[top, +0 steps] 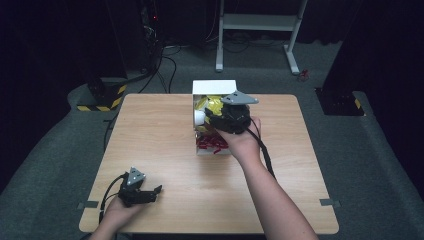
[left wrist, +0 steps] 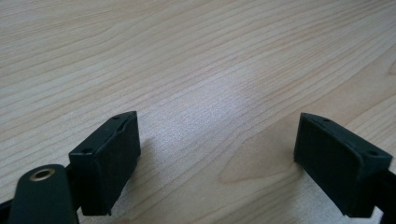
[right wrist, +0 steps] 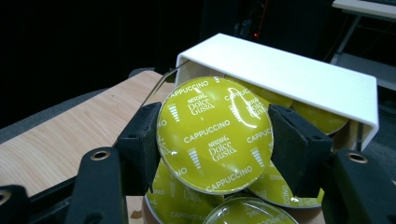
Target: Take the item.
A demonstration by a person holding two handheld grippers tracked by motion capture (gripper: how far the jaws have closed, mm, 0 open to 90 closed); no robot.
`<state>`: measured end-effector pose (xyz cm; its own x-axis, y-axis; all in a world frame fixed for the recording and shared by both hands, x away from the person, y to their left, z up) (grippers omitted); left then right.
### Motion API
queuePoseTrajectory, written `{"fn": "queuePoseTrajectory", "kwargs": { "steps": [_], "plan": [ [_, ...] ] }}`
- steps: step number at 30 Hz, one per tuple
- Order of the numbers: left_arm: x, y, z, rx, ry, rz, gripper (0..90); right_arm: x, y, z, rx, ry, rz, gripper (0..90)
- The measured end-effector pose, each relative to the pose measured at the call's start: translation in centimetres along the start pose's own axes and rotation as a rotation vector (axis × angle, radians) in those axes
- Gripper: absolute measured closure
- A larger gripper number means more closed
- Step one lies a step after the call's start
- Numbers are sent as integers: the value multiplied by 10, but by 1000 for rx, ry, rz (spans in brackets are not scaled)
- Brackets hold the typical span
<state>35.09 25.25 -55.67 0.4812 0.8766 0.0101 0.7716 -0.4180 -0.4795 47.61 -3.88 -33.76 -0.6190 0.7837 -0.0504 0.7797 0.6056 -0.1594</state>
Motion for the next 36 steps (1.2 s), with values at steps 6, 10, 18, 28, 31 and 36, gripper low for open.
{"fn": "queuePoseTrajectory", "kwargs": {
  "steps": [6,10,18,28,31,36],
  "plan": [
    [0,0,0,-1,-1,0,151,0,-10,-5,-35,15,-10,386],
    [0,0,0,-2,-1,-1,151,1,-14,-4,-52,19,-19,386],
    [0,0,0,-1,-4,-1,151,1,-23,0,-65,30,-29,386],
    [0,0,0,1,-4,0,151,1,-38,0,-89,39,-40,386],
    [0,0,0,0,-5,0,151,2,-42,1,-94,30,-45,386],
    [0,0,0,2,-3,1,151,6,-53,4,-104,33,-75,386]
  ]
}}
Point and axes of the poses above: each handheld gripper's, and its own axes: y roughly forward along the jaws, z roughly out of its underside, x roughly to its left, the point moved 4 cm from there along y, roughly forward along the jaws, and after that the axes turned 14 degrees about -x, right-handed, at the moved point
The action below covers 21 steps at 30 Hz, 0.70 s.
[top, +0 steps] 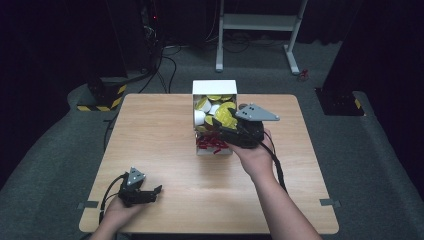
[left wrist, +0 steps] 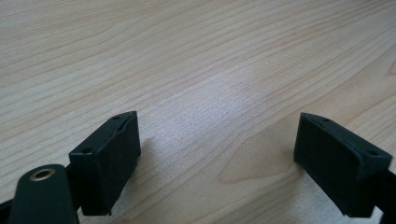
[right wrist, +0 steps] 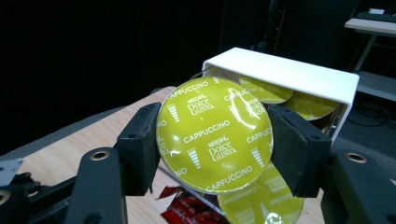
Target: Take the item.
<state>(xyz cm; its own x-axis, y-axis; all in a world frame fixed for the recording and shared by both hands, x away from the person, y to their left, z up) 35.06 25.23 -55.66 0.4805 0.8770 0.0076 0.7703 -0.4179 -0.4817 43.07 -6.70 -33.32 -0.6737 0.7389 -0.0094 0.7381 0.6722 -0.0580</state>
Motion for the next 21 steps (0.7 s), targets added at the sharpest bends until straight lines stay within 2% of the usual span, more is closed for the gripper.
{"fn": "queuePoseTrajectory", "kwargs": {
  "steps": [11,21],
  "plan": [
    [0,0,0,-2,-1,0,151,8,-26,15,-15,-2,-18,386],
    [0,0,0,-6,-5,-3,151,17,-36,39,-20,-8,-45,386]
  ]
}}
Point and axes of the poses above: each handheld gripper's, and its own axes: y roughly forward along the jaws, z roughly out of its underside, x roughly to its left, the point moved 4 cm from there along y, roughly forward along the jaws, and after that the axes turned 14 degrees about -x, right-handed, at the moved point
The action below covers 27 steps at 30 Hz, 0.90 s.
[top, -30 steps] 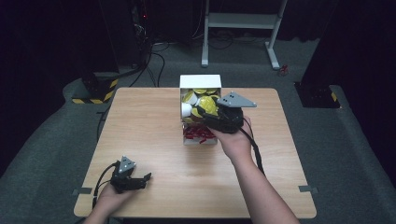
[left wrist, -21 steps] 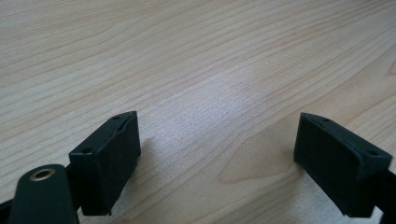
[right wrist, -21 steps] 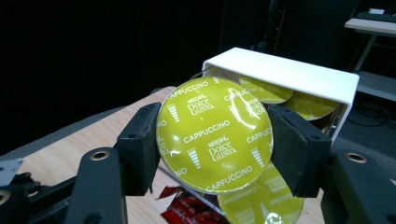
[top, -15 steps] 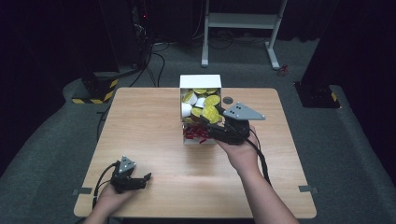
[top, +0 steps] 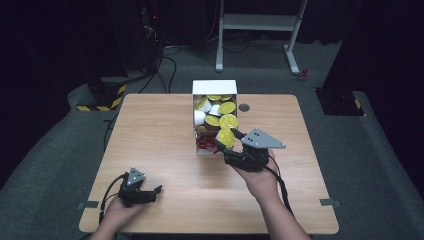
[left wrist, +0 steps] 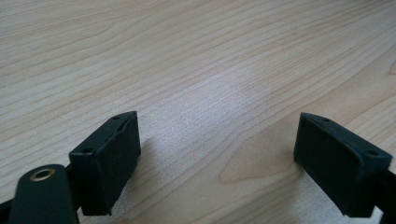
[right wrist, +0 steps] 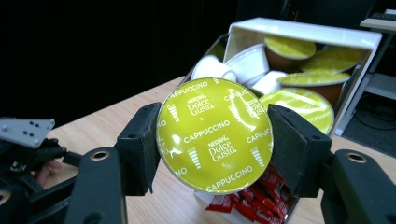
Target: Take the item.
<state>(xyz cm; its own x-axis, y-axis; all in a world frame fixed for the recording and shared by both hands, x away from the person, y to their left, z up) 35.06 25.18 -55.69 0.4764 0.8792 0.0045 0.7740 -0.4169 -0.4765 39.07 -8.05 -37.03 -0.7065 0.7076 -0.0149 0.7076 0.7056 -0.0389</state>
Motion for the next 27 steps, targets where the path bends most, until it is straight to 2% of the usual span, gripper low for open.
{"fn": "queuePoseTrajectory", "kwargs": {
  "steps": [5,8,11,13,16,17,20,23,27],
  "plan": [
    [-1,0,0,3,2,-7,147,2,-1,14,1,3,-6,386],
    [-1,0,0,4,1,-8,144,3,0,24,13,-13,3,386],
    [-1,0,0,4,1,-7,144,4,1,34,18,0,-10,386],
    [0,1,-1,5,0,-8,141,4,2,40,25,-14,-13,386],
    [0,2,-1,2,-2,-12,141,4,2,47,27,-3,-17,386],
    [0,2,-1,2,-3,-13,141,4,2,49,33,4,-19,386],
    [0,2,-1,2,-3,-14,141,2,1,51,39,-21,-14,386],
    [0,1,-1,6,-6,-20,141,-2,-2,52,37,1,-9,386],
    [0,1,0,4,-15,-24,142,-10,-8,54,40,1,10,386]
  ]
}}
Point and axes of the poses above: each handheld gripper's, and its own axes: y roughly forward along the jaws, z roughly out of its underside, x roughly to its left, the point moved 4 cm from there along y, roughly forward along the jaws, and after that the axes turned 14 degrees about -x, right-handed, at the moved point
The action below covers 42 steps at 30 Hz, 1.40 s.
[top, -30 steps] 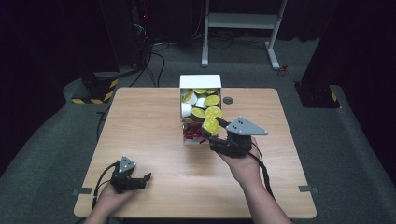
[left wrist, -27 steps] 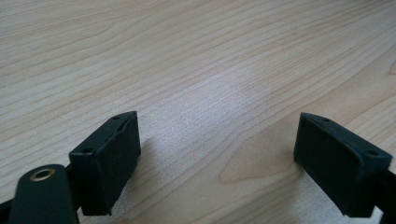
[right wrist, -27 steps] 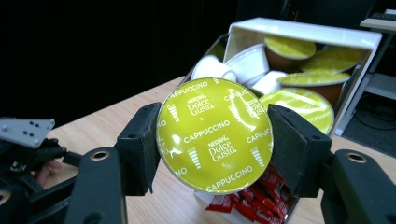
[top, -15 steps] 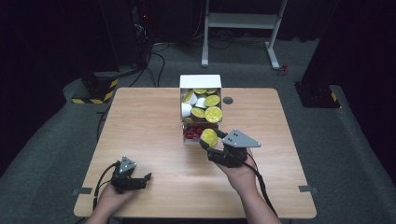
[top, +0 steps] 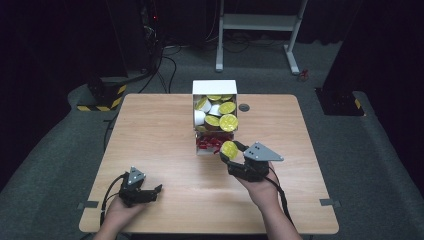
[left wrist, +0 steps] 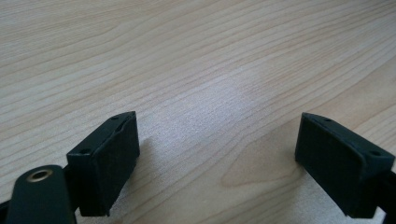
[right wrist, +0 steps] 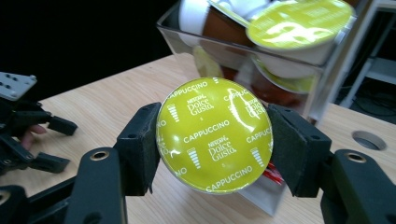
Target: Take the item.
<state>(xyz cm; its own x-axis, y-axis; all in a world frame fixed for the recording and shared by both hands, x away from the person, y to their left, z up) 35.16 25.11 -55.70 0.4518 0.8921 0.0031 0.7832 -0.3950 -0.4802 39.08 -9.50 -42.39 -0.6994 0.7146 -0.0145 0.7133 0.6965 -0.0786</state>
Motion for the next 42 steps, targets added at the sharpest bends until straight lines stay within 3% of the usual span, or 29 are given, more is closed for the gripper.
{"fn": "queuePoseTrajectory", "kwargs": {
  "steps": [17,27,42],
  "plan": [
    [1,-2,1,0,1,-7,145,-40,-8,24,59,49,86,386],
    [1,-2,1,-1,2,-5,146,-71,-14,44,107,90,173,386],
    [0,-2,1,-1,2,-4,148,-107,-25,71,188,80,307,386]
  ]
}}
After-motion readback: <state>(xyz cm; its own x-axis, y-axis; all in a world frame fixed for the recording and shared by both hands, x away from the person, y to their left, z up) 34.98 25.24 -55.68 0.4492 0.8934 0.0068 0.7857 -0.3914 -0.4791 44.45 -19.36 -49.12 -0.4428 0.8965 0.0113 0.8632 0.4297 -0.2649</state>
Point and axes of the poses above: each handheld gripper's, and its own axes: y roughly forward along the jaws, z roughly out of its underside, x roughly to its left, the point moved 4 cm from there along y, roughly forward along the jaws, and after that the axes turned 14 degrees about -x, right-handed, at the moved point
